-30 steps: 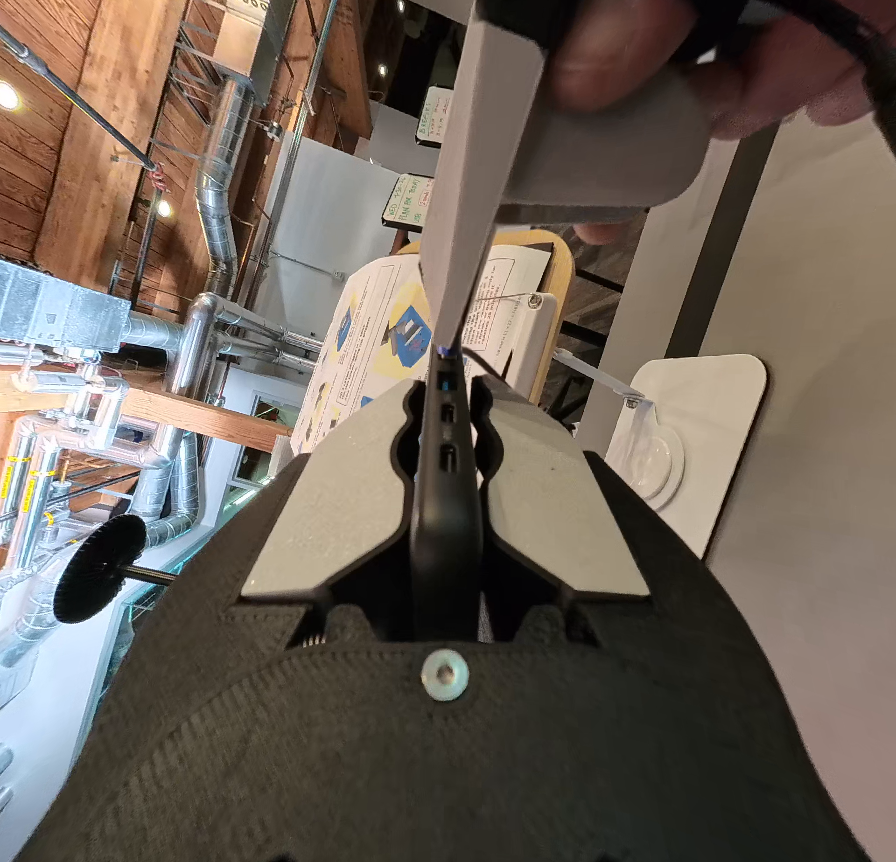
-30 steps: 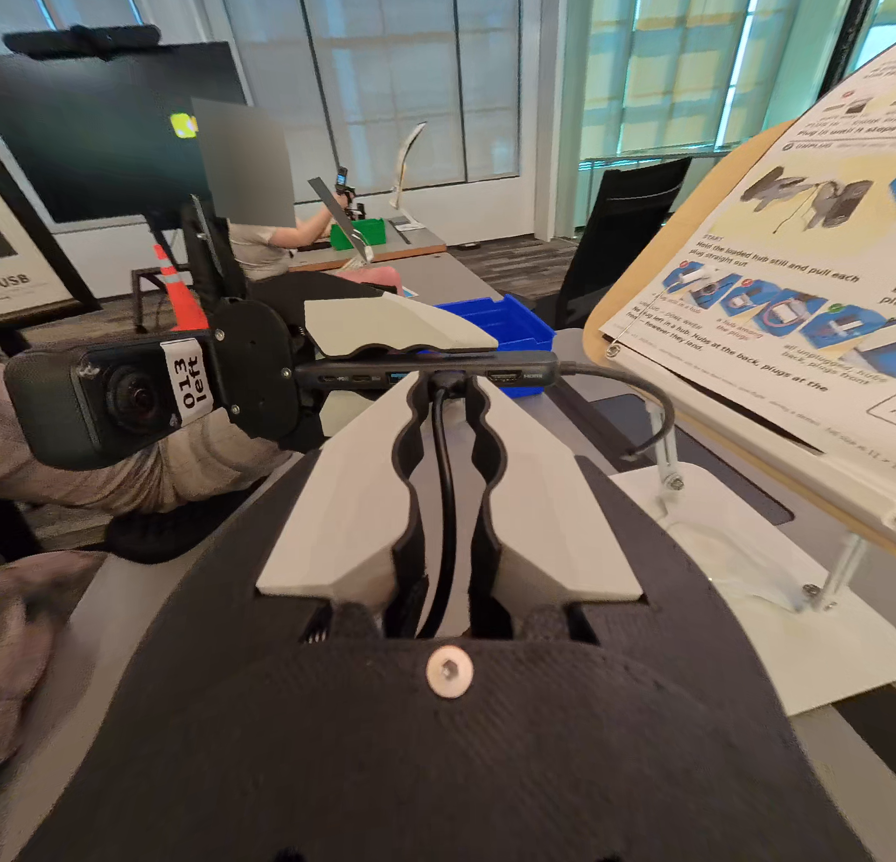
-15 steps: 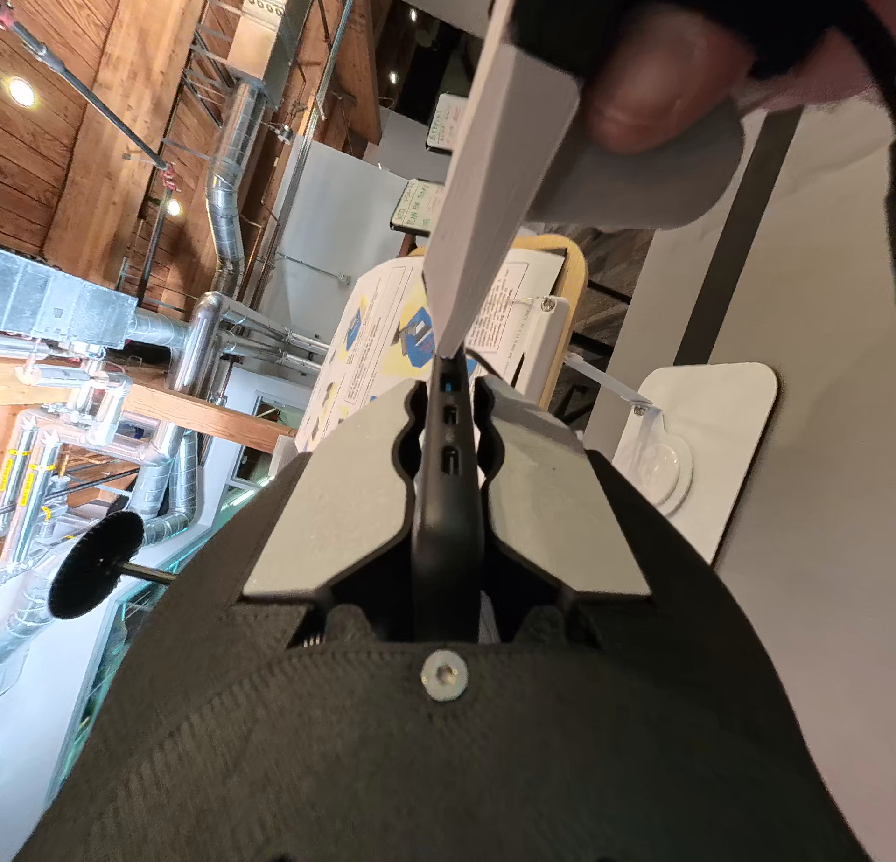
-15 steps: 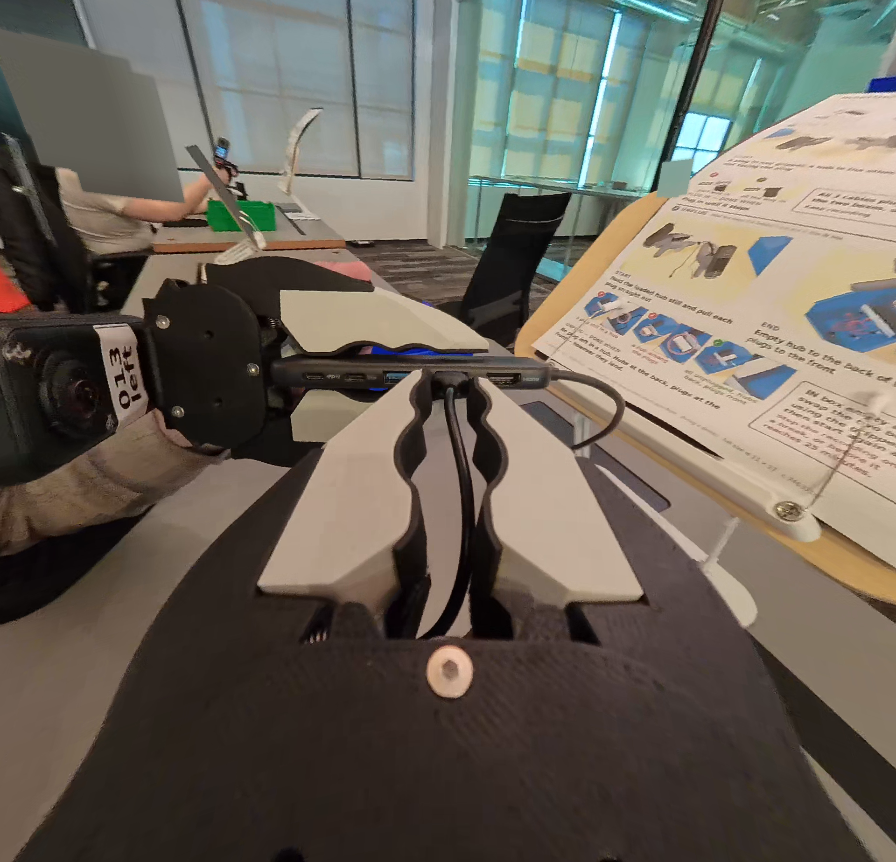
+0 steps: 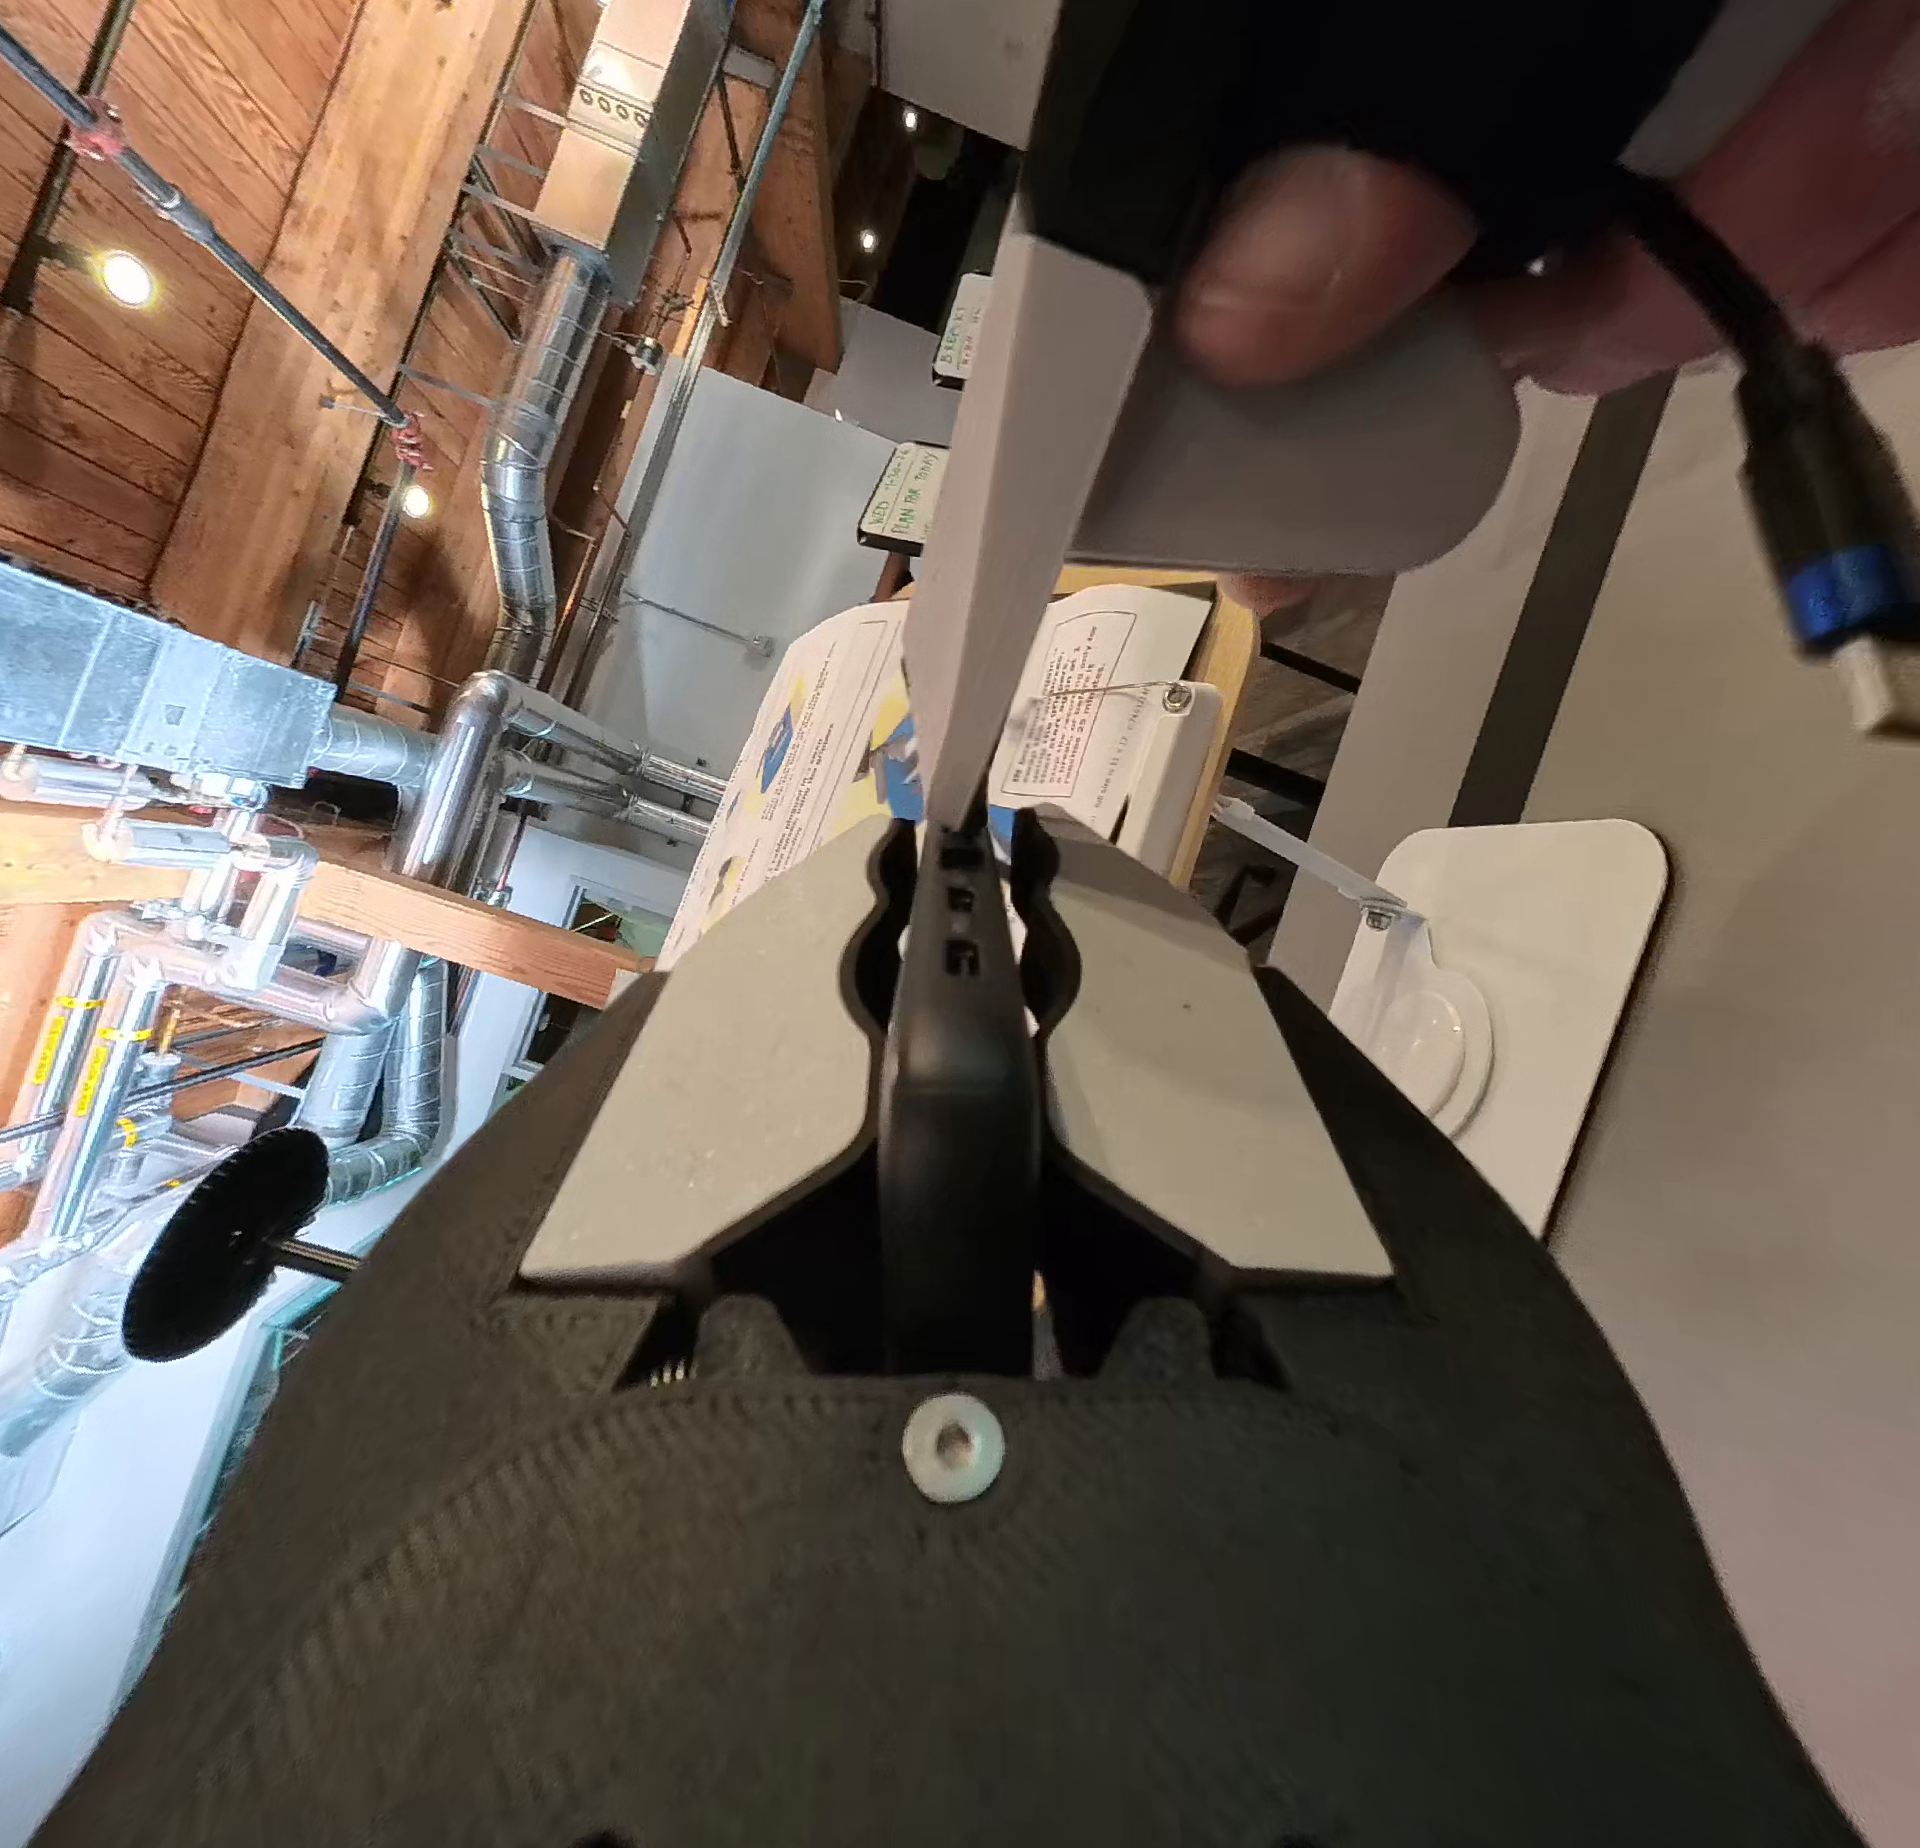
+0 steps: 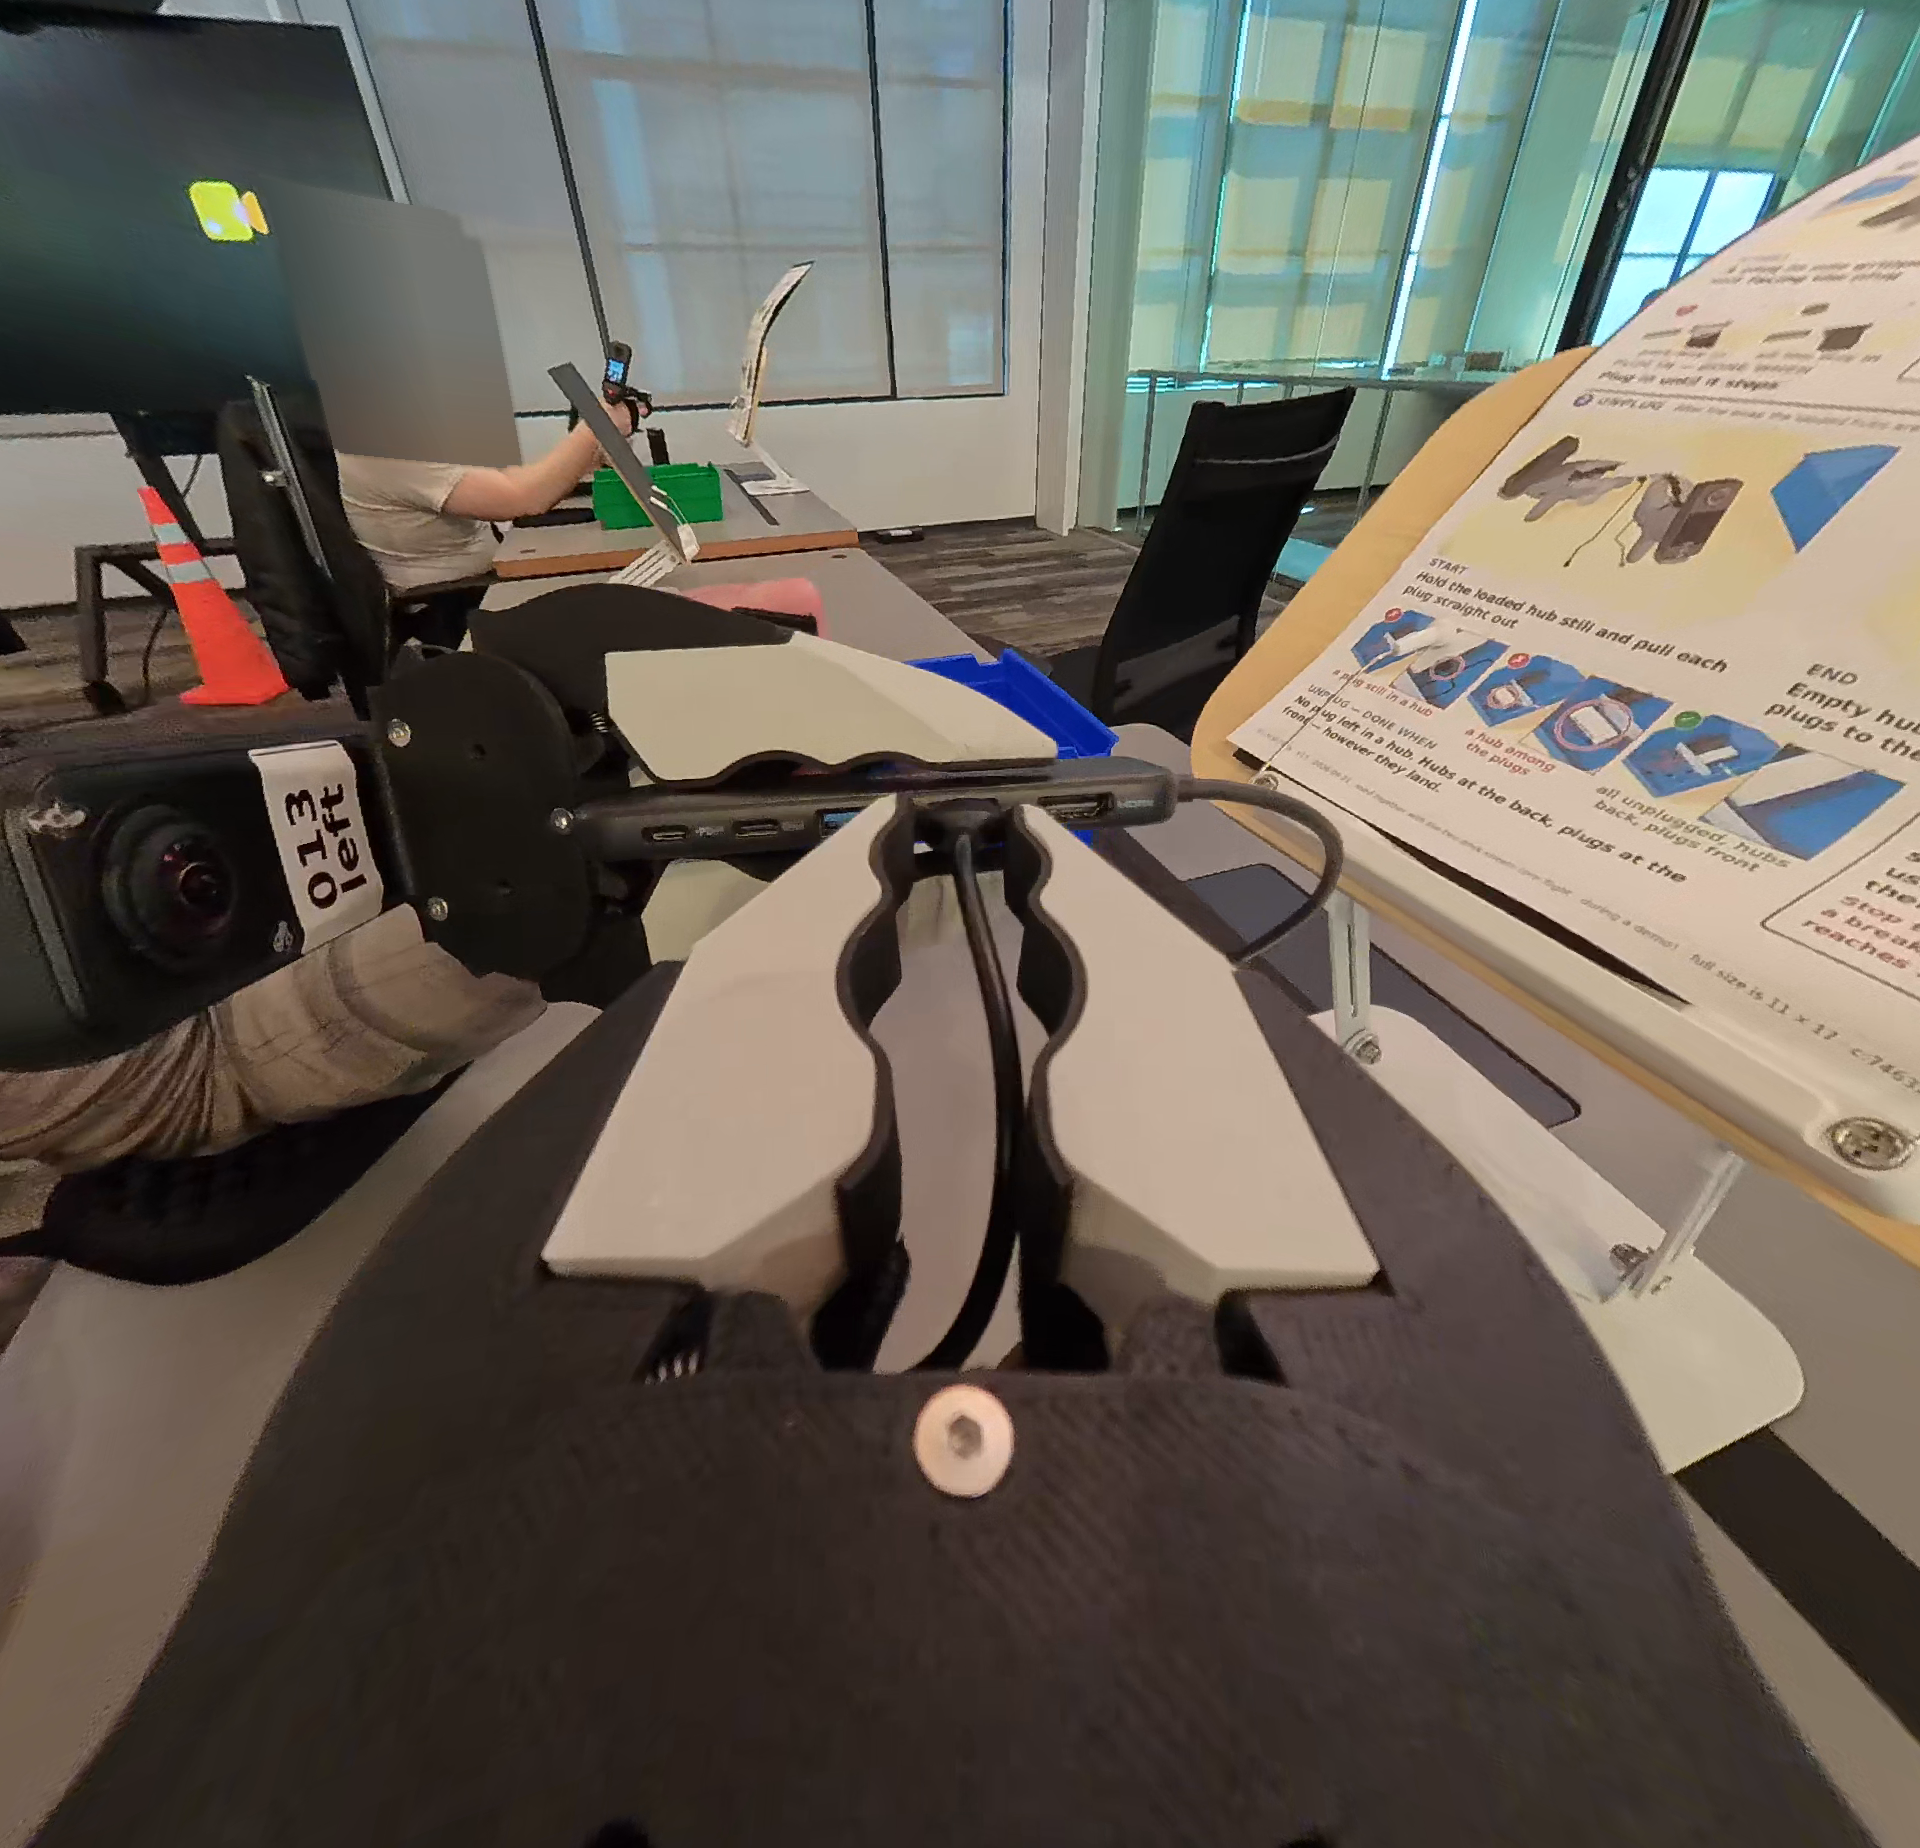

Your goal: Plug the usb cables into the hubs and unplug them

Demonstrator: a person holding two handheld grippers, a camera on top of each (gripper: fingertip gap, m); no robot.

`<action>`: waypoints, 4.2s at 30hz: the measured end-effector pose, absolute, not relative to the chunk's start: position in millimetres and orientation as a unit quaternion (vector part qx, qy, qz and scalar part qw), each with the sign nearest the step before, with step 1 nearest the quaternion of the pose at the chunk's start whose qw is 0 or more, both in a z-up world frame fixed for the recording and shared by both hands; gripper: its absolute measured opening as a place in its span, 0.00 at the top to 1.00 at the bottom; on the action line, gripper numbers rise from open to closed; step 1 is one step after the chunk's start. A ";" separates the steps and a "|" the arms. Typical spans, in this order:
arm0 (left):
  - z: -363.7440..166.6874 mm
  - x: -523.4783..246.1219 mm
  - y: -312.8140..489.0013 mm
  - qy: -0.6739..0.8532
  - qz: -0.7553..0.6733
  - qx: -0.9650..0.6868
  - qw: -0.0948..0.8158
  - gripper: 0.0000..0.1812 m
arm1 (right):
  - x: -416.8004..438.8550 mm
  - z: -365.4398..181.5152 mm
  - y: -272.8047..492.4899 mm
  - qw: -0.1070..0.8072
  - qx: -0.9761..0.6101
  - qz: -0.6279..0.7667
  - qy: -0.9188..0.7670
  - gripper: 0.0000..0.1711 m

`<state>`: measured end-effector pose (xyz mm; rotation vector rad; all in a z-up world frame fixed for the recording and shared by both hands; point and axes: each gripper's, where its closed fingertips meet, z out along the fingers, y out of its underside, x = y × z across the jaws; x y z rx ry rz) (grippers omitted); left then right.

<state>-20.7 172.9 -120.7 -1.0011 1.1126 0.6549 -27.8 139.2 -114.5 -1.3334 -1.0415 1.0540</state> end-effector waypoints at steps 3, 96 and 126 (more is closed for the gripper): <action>-121.0 -20.6 172.9 0.497 0.295 -0.449 0.681 0.90 | -27.4 -114.1 139.3 0.559 -0.558 0.420 -0.446 0.93; -116.3 24.3 108.4 0.570 0.112 -0.396 0.712 0.90 | 5.5 -135.8 136.0 0.579 -0.242 -0.162 -0.762 0.84; -95.7 21.3 96.1 0.559 0.115 -0.358 0.739 0.73 | 91.4 -109.7 178.2 0.568 -0.419 -0.114 -0.699 0.94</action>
